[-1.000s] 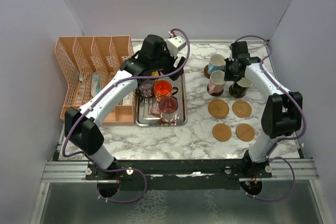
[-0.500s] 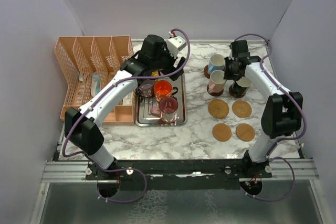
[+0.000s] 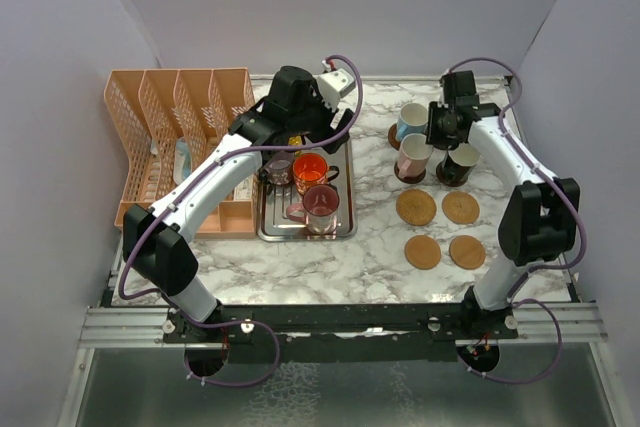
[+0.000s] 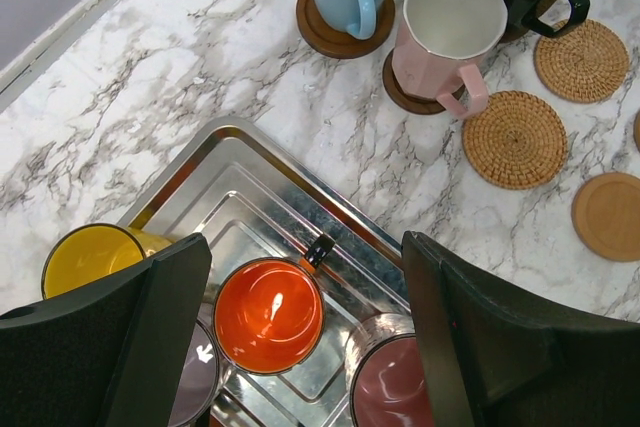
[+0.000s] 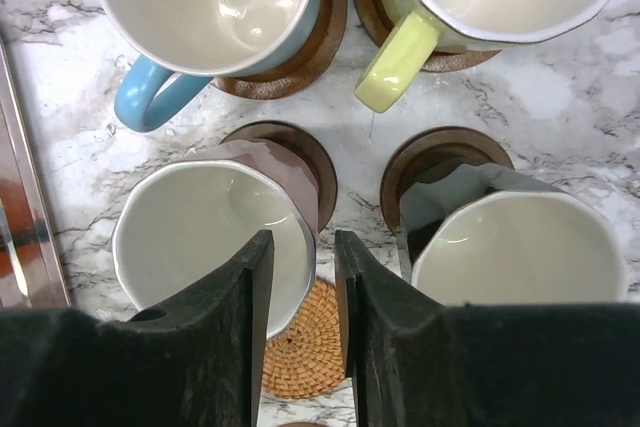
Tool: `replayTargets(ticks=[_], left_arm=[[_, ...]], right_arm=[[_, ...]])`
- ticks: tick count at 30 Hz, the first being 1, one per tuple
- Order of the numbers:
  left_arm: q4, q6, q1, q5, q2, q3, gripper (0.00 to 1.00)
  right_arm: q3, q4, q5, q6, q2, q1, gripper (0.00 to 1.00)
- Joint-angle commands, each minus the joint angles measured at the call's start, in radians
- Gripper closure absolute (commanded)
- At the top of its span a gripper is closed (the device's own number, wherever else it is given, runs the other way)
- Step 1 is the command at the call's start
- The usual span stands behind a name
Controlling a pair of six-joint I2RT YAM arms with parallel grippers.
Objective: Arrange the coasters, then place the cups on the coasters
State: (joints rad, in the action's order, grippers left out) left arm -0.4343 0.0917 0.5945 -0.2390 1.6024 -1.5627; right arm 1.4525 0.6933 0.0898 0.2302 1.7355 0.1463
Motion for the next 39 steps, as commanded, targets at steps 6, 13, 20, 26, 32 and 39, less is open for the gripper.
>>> replayTargets(ticks=[6, 13, 20, 26, 32, 39], left_arm=[[0.013, 0.070, -0.034, 0.026, -0.035, -0.007, 0.19], [-0.025, 0.162, -0.102, 0.033, -0.051, 0.012, 0.18], [-0.057, 0.238, -0.155, 0.036, -0.044, 0.030, 0.14], [-0.101, 0.310, -0.179, -0.020, 0.001, 0.026, 0.04], [-0.140, 0.349, -0.180, -0.081, 0.023, 0.034, 0.02], [-0.214, 0.416, -0.163, -0.239, -0.043, 0.090, 0.05]], right_arm=[[-0.002, -0.161, 0.032, -0.143, -0.145, -0.005, 0.64], [-0.085, -0.281, -0.075, -0.298, -0.269, -0.005, 0.46], [-0.162, -0.339, -0.216, -0.386, -0.362, -0.004, 0.27], [-0.187, -0.277, -0.431, -0.513, -0.371, -0.004, 0.22], [-0.271, -0.301, -0.548, -0.543, -0.433, -0.004, 0.22], [-0.303, -0.239, -0.719, -0.601, -0.475, -0.004, 0.22]])
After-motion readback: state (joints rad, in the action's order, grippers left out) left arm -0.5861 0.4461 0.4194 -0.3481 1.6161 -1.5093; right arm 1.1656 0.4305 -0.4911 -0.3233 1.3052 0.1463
